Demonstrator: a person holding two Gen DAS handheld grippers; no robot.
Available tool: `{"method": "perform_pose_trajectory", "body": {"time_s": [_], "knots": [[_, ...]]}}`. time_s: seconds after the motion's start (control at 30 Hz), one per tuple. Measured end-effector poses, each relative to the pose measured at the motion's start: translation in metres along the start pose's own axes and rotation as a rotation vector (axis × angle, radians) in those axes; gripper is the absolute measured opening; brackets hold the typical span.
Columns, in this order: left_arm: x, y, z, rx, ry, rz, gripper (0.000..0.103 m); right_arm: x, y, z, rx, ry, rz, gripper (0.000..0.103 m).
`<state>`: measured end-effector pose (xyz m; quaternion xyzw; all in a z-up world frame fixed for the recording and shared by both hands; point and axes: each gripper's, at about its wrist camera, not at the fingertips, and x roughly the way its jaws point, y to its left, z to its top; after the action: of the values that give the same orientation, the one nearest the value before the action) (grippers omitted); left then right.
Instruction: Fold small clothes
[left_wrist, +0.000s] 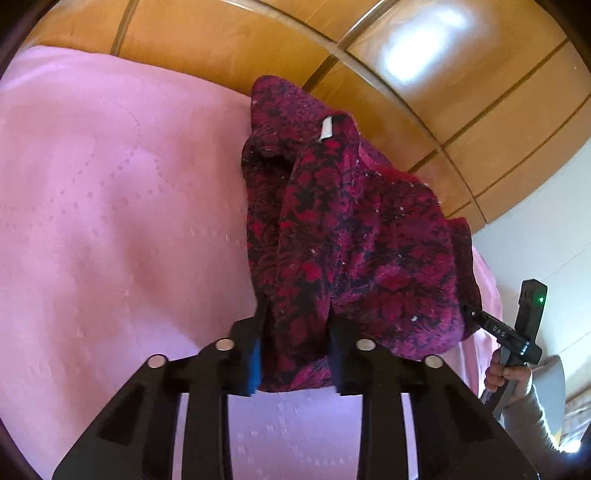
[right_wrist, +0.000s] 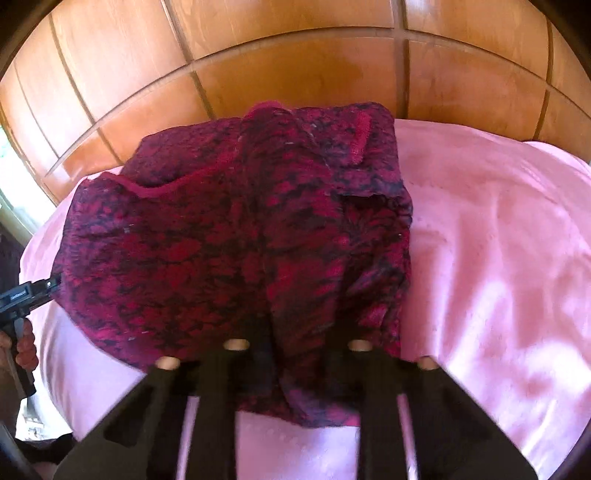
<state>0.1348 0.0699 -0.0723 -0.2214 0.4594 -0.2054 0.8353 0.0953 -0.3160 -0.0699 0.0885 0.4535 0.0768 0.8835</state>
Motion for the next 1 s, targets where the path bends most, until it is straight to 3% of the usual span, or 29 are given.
{"method": "perform_pose_trajectory", "body": {"time_s": [0.2, 0.37, 0.6, 0.83, 1.0], "knots": [[-0.029, 0.005, -0.018, -0.023, -0.017, -0.059, 0.011, -0.035, 0.000, -0.020, 0.075, -0.013, 0.059, 0.012], [-0.045, -0.002, -0.044, 0.018, -0.001, -0.046, 0.011, -0.058, 0.000, -0.044, 0.123, -0.009, 0.123, 0.012], [-0.064, -0.012, -0.056, 0.013, -0.007, -0.060, 0.011, -0.069, 0.012, -0.064, 0.121, 0.016, 0.121, 0.012], [-0.089, -0.030, -0.106, 0.012, 0.079, -0.094, 0.011, -0.089, 0.005, -0.098, 0.079, 0.130, 0.161, 0.011], [-0.085, -0.046, -0.101, 0.075, 0.090, -0.046, 0.012, -0.087, -0.002, -0.101, 0.099, 0.154, 0.147, 0.015]]}}
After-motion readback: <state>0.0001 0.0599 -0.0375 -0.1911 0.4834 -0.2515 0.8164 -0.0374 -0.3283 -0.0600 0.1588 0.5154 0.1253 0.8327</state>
